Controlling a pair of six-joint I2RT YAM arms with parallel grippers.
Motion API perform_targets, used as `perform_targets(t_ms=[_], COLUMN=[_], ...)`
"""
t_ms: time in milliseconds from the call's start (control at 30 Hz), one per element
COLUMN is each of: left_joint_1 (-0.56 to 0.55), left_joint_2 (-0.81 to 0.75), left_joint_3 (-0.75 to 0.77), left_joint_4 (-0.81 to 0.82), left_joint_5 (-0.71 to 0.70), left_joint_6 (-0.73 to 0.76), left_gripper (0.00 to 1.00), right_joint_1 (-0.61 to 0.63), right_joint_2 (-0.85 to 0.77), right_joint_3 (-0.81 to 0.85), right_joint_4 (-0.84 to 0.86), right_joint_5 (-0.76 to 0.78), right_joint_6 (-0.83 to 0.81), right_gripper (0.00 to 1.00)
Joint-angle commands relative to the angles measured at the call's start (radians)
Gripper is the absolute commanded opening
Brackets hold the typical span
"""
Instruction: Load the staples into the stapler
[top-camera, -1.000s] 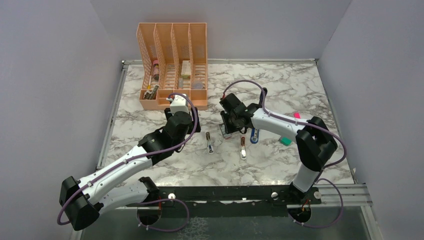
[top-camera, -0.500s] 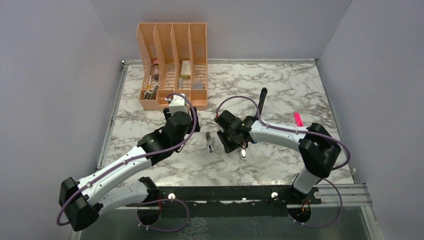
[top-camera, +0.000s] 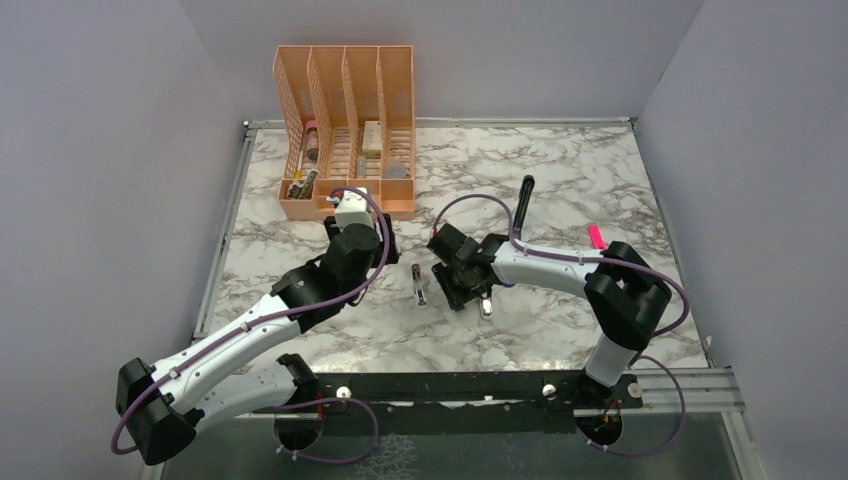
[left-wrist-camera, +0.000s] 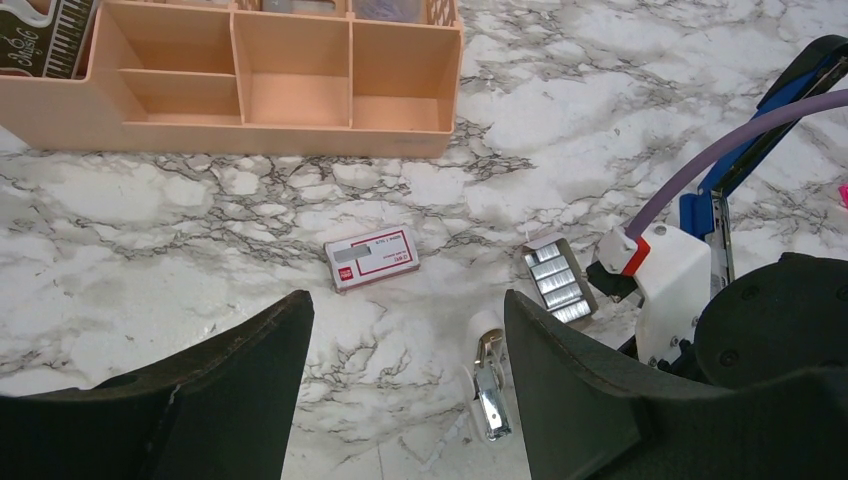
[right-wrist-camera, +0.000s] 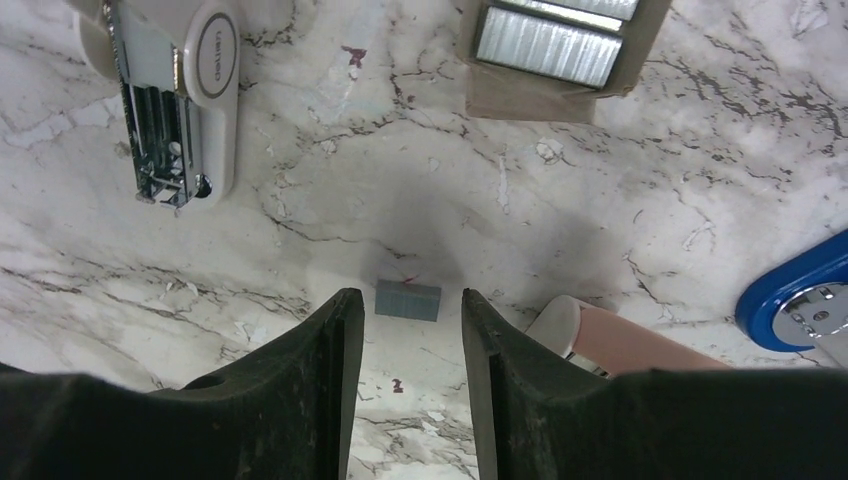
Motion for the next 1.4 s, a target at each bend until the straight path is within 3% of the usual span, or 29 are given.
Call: perform_targets(t_ms=[0, 200, 1033, 1367], left_joint_1=[0.006, 0.005, 0.006, 0.006], left_joint_2=[-0.016, -0.011, 0.003, 0.001], left_joint_3=[0.006, 0.006, -0.001, -0.003], left_joint_4=[0.002, 0.003, 0.009, 0.011], left_joint_5=[-0.028, -0.026, -0.018, -0.016], left_joint_6=[-0.008, -0.008, -0.013, -0.014], left_gripper=[0.71, 0.71, 0.71, 0.71], right_joint_1=[0.007, 0.006, 0.028, 0.027], right_joint_2=[0.016, 0.037, -0.017, -0.023], right_joint_3=[0.028, 0.027, -0.083, -0.091], right_joint_4=[0.012, 0.014, -0.028, 0.025], right_joint_5=[0.081, 0.14, 0.086, 0.078], right_joint_6=[0.066, 0.121, 0.186, 0.201], right_gripper=[0.46, 0.44, 0.47, 0.26])
